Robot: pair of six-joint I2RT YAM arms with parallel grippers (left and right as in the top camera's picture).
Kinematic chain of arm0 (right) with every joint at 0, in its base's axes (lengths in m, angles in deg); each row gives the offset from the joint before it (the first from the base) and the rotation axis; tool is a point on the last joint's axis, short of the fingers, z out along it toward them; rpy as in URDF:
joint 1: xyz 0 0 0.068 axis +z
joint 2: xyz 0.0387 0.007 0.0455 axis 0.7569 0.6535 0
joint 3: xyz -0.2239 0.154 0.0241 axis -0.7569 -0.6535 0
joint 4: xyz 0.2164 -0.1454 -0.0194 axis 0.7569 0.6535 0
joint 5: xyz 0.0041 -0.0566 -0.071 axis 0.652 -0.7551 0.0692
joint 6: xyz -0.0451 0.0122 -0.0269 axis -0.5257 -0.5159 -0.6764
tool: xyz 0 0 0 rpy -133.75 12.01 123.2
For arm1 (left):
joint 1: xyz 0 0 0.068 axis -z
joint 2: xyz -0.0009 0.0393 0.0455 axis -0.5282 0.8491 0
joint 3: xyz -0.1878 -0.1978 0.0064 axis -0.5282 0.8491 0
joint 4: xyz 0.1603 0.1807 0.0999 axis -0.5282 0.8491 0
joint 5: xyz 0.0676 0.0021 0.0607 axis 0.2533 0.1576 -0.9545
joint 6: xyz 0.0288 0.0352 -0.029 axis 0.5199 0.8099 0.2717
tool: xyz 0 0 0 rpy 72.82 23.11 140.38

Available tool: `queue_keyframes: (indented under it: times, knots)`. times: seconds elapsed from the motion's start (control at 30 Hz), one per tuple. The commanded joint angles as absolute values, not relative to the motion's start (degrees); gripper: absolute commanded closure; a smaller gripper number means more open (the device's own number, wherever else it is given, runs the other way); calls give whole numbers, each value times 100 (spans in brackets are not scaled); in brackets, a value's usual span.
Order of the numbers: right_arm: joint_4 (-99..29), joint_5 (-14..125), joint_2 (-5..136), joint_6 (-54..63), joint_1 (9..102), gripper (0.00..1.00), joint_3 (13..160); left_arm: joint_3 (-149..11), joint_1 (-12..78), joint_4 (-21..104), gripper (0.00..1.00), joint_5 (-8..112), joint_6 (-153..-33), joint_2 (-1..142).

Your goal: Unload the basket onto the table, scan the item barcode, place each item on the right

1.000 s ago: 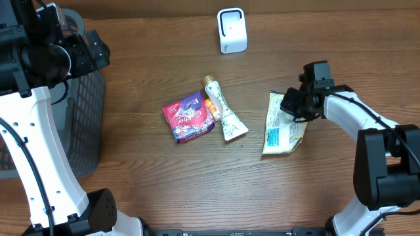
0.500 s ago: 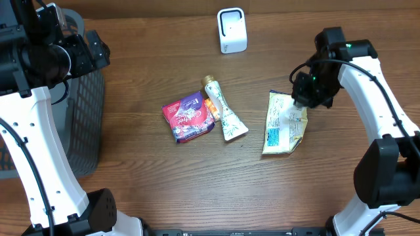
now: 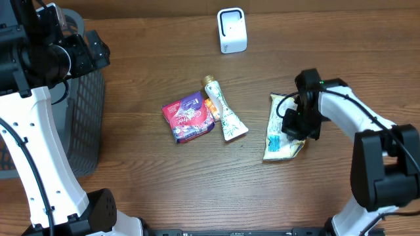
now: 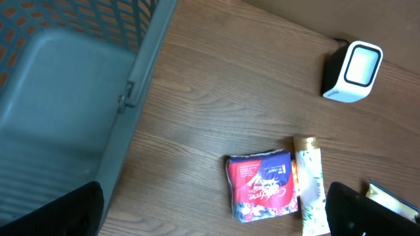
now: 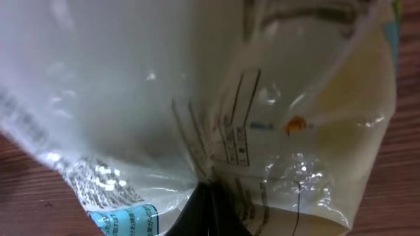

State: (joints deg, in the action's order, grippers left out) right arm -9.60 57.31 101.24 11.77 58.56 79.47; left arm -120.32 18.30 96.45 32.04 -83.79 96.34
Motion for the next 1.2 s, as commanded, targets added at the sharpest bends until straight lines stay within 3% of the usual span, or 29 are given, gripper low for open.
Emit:
queue_keyframes:
  times: [0.0,0.33,0.5,0.73,1.17]
  knots:
    - [-781,5290,10224,1455,5845,96,7641,-12108,1841,9625,0,3164,-8355,9610]
    - [1901,5104,10222,1409,5858,96,9359,-12108,1841,9625,0,3164,-8358,9610]
    - [2591,4879,10222,1411,5864,96,9361,-12108,1841,9625,1,3164,-8355,9610]
    - [2351,4931,10222,1416,5947,92,8592,-12108,1841,9623,0,3164,-8355,9610]
    - [-480,5917,10222,1435,5947,96,7510,-12108,1841,9625,0,3164,-8355,9610]
